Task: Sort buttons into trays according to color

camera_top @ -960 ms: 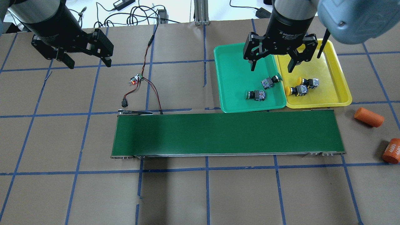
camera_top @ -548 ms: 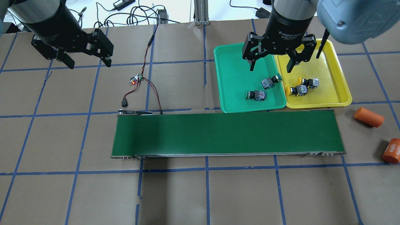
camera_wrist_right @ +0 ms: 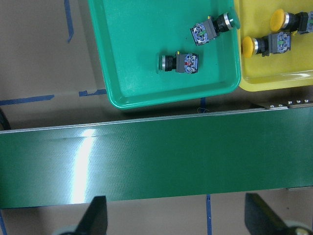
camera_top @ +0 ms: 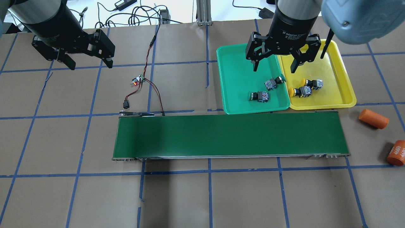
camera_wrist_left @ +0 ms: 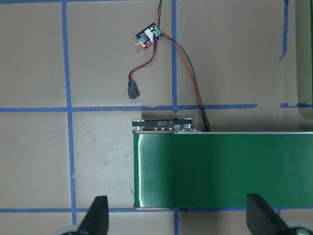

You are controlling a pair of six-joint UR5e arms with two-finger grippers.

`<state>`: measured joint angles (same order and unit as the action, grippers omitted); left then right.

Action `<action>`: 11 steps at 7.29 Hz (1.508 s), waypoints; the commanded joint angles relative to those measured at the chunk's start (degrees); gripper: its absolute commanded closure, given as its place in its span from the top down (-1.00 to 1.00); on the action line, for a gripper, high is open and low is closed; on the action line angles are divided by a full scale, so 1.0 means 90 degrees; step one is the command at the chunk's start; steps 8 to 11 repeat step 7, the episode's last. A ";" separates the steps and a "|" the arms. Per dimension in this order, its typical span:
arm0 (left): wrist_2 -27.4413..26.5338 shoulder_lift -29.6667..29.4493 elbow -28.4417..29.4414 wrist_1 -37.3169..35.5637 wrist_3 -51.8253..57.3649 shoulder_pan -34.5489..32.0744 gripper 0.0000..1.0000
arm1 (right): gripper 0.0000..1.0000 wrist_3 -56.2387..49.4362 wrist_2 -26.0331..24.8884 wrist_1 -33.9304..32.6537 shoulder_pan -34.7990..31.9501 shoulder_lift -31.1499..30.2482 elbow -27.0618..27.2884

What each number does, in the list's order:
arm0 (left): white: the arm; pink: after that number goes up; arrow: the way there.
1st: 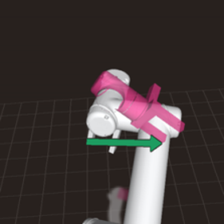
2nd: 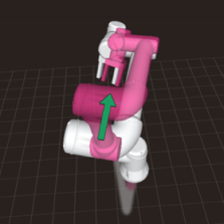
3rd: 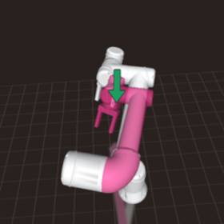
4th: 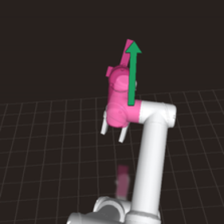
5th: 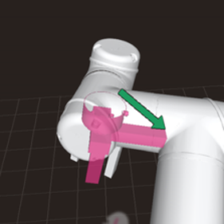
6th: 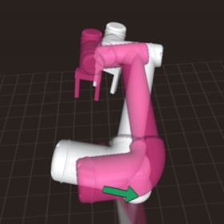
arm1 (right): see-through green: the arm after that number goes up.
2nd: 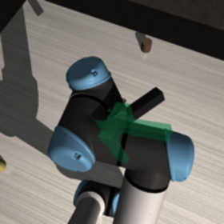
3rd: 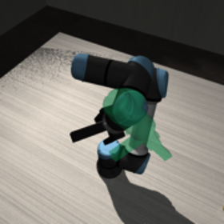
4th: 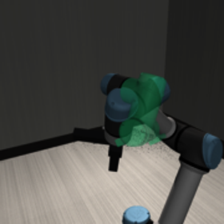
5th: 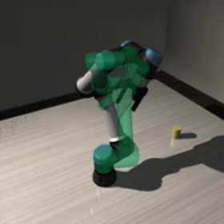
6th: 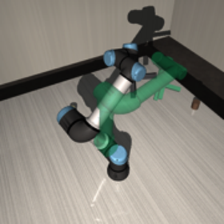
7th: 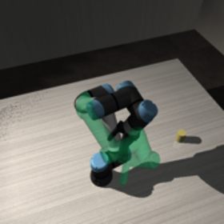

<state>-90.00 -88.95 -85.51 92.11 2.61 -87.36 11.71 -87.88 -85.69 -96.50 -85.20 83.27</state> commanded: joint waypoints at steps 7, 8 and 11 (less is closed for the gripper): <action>0.0000 0.0000 0.0000 0.0000 0.0002 0.0000 1.00 | 1.00 -0.0002 -0.0011 -0.0108 0.0000 0.0004 0.0015; 0.0000 0.0000 0.0000 0.0000 0.0002 0.0000 1.00 | 1.00 -0.0002 -0.0011 -0.0108 0.0000 0.0004 0.0015; 0.0000 0.0000 0.0000 0.0000 0.0002 0.0000 1.00 | 1.00 -0.0002 -0.0011 -0.0108 0.0000 0.0004 0.0015</action>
